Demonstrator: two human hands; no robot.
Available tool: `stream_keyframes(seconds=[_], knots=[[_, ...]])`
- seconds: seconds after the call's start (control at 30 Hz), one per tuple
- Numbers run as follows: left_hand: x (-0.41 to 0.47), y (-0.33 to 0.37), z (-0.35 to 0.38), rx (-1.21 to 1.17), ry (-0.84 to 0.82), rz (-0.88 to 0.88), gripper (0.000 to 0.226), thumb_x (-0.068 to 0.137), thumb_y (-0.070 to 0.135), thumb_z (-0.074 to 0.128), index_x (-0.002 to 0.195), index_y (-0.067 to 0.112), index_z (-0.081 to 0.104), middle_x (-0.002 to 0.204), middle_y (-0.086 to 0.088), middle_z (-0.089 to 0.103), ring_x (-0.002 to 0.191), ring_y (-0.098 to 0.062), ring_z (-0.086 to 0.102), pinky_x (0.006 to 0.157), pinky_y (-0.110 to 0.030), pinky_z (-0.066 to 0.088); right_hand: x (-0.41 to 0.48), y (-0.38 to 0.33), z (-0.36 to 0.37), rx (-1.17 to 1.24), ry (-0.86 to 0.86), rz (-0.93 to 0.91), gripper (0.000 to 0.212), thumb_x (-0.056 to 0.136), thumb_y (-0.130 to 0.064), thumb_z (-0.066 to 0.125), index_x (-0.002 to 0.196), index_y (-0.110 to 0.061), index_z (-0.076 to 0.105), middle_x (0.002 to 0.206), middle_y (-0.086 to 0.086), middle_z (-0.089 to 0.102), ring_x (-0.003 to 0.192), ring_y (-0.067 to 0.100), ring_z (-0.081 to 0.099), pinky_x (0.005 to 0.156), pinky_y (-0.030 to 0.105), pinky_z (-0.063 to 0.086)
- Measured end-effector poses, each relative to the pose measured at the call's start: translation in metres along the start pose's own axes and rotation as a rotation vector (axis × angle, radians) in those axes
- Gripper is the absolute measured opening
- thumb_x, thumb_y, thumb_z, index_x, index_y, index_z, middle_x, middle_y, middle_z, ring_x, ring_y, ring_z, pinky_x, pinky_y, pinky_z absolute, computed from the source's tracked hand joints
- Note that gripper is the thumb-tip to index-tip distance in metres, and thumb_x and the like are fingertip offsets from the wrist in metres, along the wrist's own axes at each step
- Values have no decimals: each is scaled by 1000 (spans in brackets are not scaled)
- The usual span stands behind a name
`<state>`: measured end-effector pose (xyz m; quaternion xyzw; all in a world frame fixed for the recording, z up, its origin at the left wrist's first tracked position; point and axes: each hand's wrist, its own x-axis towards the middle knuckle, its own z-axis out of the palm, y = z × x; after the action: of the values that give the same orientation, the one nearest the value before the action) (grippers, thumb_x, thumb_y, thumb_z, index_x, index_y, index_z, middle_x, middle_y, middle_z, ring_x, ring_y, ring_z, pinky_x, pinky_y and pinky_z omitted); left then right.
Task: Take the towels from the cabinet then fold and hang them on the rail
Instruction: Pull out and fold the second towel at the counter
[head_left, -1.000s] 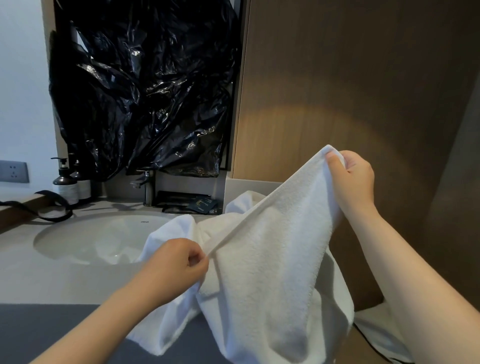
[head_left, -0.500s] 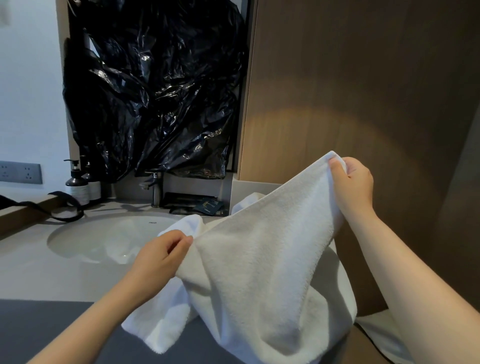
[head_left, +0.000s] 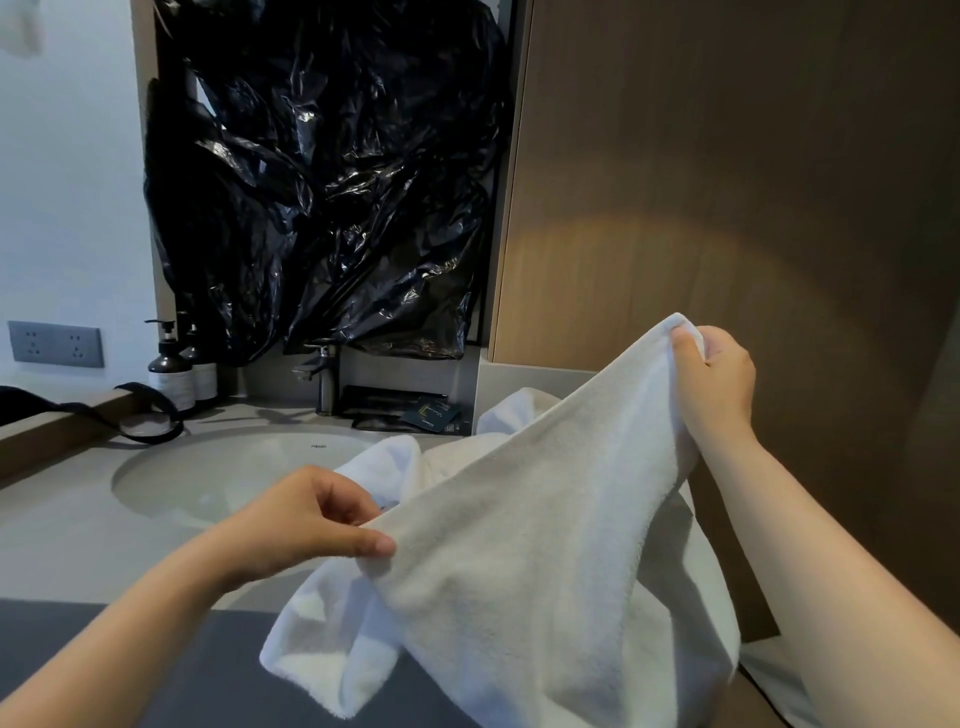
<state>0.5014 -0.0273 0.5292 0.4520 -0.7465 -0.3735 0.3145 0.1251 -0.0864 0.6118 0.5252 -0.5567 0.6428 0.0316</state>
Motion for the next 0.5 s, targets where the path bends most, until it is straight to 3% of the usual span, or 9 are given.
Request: stream_keyframes(seconds=[0.07,0.23,0.33,0.4,0.5], knots=[[4,-6,-1,74,33,-9,31,63,41,86,69,12,76,66,-4,70,63,-10,62,66,-21,51,-1,0,2,3,2,7,36,101,-31,41,79,-7,55,73,1,52,67,12,47,62,26,39],[14,-17,-1,326,241,-14,25,71,35,83,67,15,67,59,1,65,51,-4,56,52,-15,44,-4,-4,2,22,-27,-16,36,102,-34,43,88,-5,60,79,5,58,73,12,52,68,28,43],[17,-12,7,344,288,31,32,65,40,86,83,27,63,74,9,66,63,-2,59,62,-17,49,-10,-15,4,48,-89,-76,36,101,-35,45,89,-5,61,84,11,61,74,17,54,69,30,44],[20,0,16,301,335,101,32,69,45,81,91,30,62,86,11,68,77,0,63,71,-20,53,-16,-26,6,73,-125,-122,33,101,-36,46,89,-10,62,84,7,62,75,14,55,68,28,45],[30,28,32,220,413,253,23,80,43,72,97,28,64,92,13,67,84,3,62,72,-16,53,-25,-43,9,137,-187,-173,30,101,-38,48,85,-18,63,78,-4,60,73,7,56,66,19,45]])
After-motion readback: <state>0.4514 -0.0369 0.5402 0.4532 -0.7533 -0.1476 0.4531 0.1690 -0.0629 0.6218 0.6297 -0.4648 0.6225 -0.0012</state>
